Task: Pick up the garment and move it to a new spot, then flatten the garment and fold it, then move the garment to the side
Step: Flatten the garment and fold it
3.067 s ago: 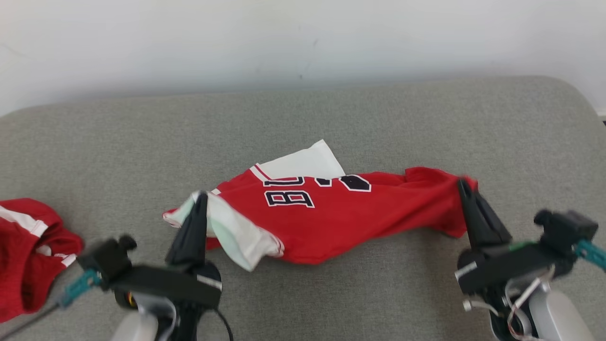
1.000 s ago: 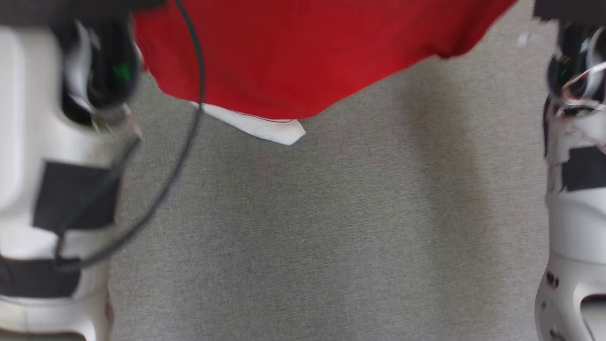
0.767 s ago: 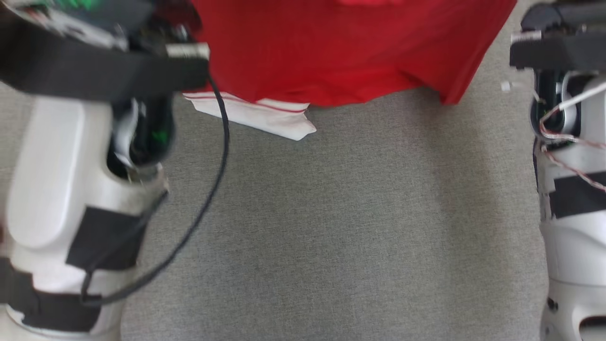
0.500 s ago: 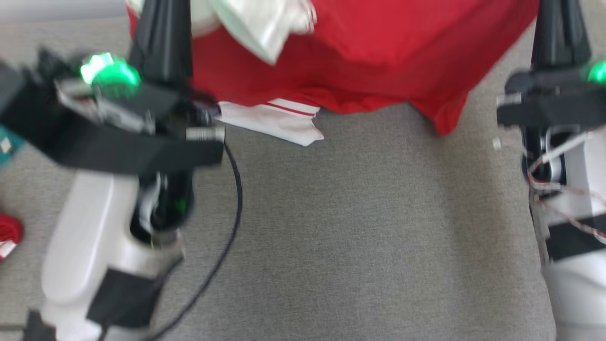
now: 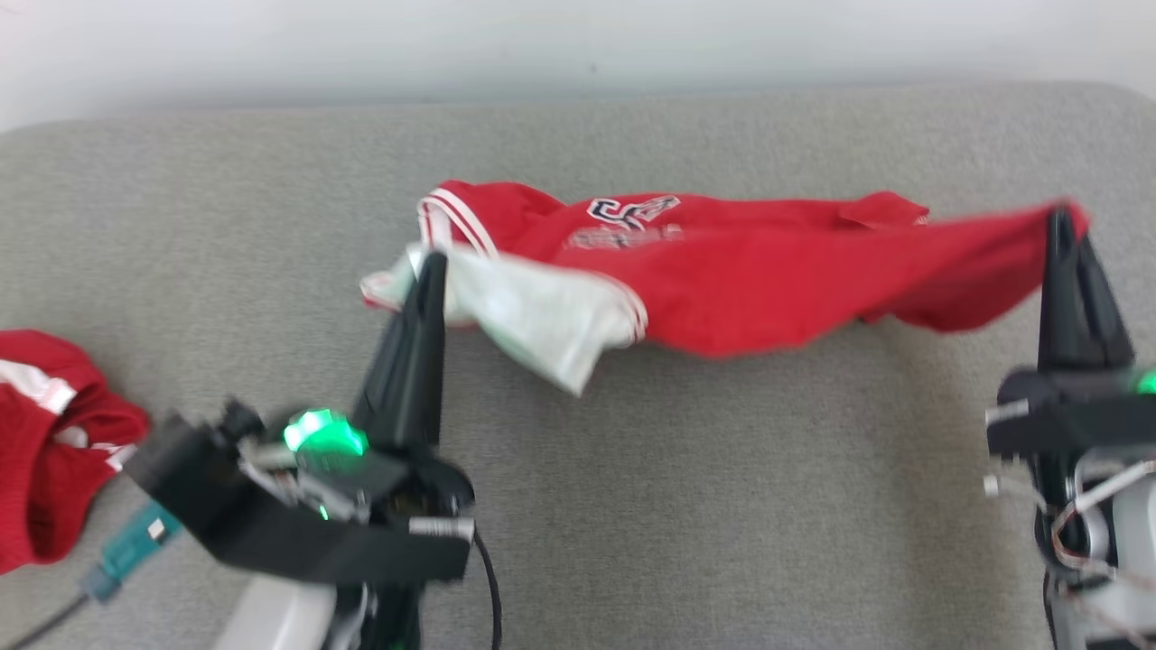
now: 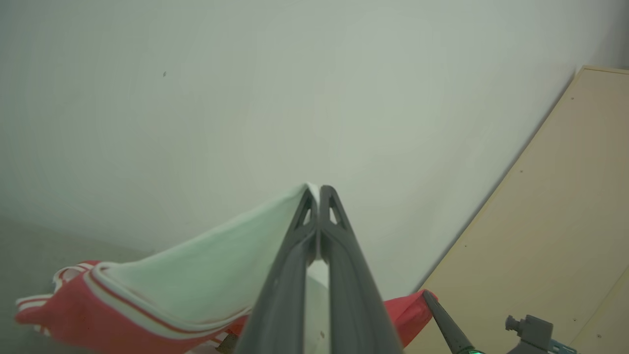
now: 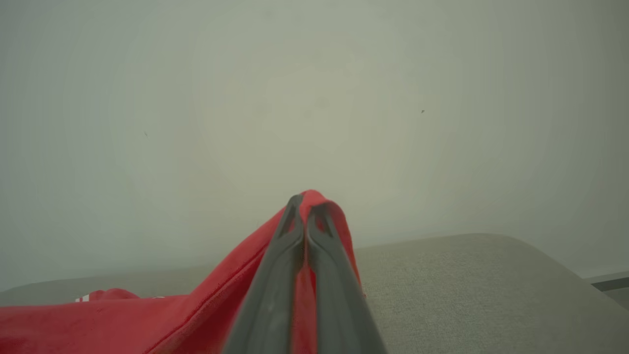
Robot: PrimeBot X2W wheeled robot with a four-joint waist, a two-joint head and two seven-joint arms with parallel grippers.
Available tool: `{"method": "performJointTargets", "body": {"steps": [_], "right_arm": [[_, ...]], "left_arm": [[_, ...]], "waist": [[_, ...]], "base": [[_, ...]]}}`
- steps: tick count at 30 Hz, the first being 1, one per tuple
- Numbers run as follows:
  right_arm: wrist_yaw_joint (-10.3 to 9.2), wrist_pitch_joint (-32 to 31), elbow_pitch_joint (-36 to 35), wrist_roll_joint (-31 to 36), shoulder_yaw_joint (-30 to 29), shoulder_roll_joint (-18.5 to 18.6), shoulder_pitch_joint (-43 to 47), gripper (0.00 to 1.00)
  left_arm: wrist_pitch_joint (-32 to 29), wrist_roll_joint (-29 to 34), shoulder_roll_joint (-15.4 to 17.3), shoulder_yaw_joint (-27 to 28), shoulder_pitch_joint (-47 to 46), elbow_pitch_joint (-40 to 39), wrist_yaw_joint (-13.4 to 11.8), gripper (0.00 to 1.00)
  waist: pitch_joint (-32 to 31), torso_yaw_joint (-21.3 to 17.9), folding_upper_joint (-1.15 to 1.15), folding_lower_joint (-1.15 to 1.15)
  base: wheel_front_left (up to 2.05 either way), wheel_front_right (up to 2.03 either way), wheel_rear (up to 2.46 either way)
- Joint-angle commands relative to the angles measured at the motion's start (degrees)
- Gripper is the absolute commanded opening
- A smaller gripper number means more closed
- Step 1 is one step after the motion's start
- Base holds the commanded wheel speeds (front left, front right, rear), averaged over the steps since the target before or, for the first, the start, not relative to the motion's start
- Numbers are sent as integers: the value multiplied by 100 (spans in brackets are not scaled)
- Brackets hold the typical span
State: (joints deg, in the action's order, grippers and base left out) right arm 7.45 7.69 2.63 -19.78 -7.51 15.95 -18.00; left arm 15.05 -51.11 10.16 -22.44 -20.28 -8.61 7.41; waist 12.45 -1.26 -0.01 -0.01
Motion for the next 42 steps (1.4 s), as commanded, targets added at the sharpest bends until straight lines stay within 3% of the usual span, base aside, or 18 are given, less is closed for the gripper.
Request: {"method": "performJointTargets", "body": {"steps": [1, 8, 12, 14, 23, 31, 38, 42], "right_arm": [[6, -148, -150, -17, -93, -117, 273, 0], [6, -878, -566, -50, -520, -589, 1322, 0], [6, -1347, -562, -55, -778, -826, 1832, 0], [6, -1471, -555, -57, -841, -882, 1932, 0], [6, -2407, -577, -55, -1236, -1227, 2520, 0], [6, -3260, -721, -135, -1541, -1311, 2938, 0], [6, -4025, -716, -429, -1831, -1312, 3322, 0], [5, -4395, -623, -584, -2129, -1309, 3503, 0]], "left_arm": [[17, -124, 26, -41, 256, -56, 11, 0], [-86, -1070, 447, -605, 1196, -164, 12, 0], [-359, -1935, 752, -743, 1689, -232, 13, 0], [-421, -2085, 841, -745, 1786, -259, 13, 0], [-1393, -3537, 1507, -844, 2657, -325, 0, 0], [-2101, -4233, 2038, -999, 3215, -658, -249, 0], [-2611, -4643, 2307, -1136, 3401, -919, -559, 0], [-2560, -4612, 2361, -1067, 3433, -1012, -577, 0]], "waist": [[-170, 147, 1, 1], [-362, 195, 1, 1], [-480, 216, 1, 1], [-503, 219, 1, 1], [-657, 206, 1, 1], [-753, 233, 1, 1], [-764, 195, 1, 1], [-743, 174, 1, 1]], "base": [[0, 0, 0], [0, 0, 0], [0, 0, 0], [0, 0, 0], [0, 0, 0], [0, 0, 0], [0, 0, 0], [0, 0, 0]]}}
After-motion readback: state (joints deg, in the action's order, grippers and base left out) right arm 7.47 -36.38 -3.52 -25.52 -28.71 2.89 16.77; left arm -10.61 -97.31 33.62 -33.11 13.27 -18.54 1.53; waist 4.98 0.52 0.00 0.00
